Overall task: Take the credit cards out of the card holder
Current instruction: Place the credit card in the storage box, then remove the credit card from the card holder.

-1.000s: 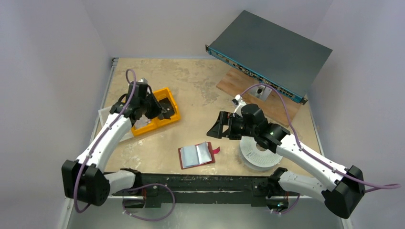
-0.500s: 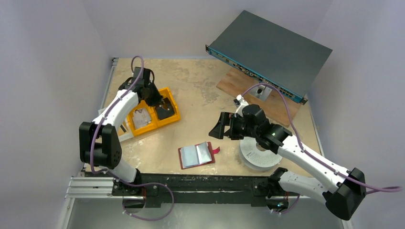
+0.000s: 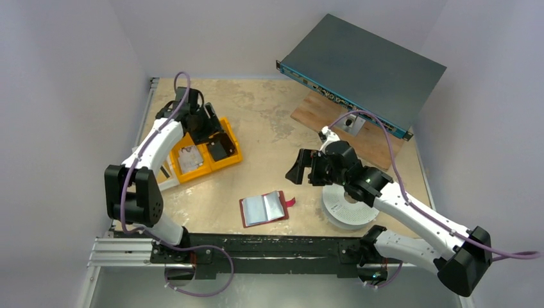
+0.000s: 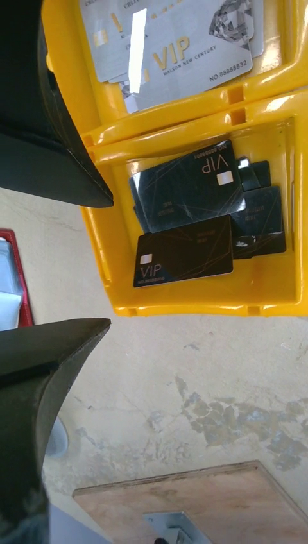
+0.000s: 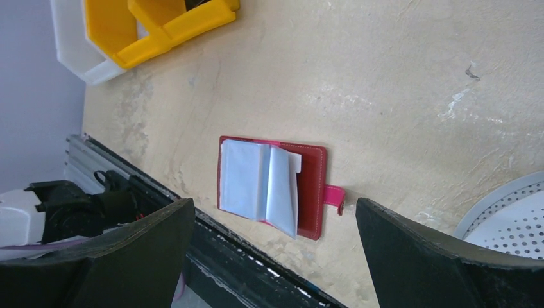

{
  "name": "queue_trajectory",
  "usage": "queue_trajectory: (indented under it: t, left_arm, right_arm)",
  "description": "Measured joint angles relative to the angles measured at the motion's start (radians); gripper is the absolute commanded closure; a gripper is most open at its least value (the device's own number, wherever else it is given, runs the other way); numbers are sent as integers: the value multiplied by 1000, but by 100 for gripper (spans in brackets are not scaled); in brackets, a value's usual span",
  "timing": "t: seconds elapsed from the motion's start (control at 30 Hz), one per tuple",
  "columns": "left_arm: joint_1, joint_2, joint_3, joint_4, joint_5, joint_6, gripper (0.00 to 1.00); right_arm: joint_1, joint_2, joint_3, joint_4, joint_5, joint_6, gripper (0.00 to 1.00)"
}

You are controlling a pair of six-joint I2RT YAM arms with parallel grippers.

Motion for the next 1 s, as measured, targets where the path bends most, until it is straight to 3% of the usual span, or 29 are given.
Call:
queue_trajectory:
  t: [0.17, 0.5, 0.77, 1.0]
  left_arm:
    - [0, -136, -40, -22, 25, 14, 29]
    - [-43, -502, -293, -61, 113, 37, 27]
    - [-164, -644, -431, -101, 141, 40, 26]
    - [-188, -689, -485, -114, 150, 44, 26]
  right_arm:
    - [23, 63, 20, 0, 28, -18, 1]
    - [256, 256, 124, 15, 156, -14, 1]
    - [337, 375, 164, 12, 258, 16, 6]
    - [398, 492, 214, 26, 288, 37, 14]
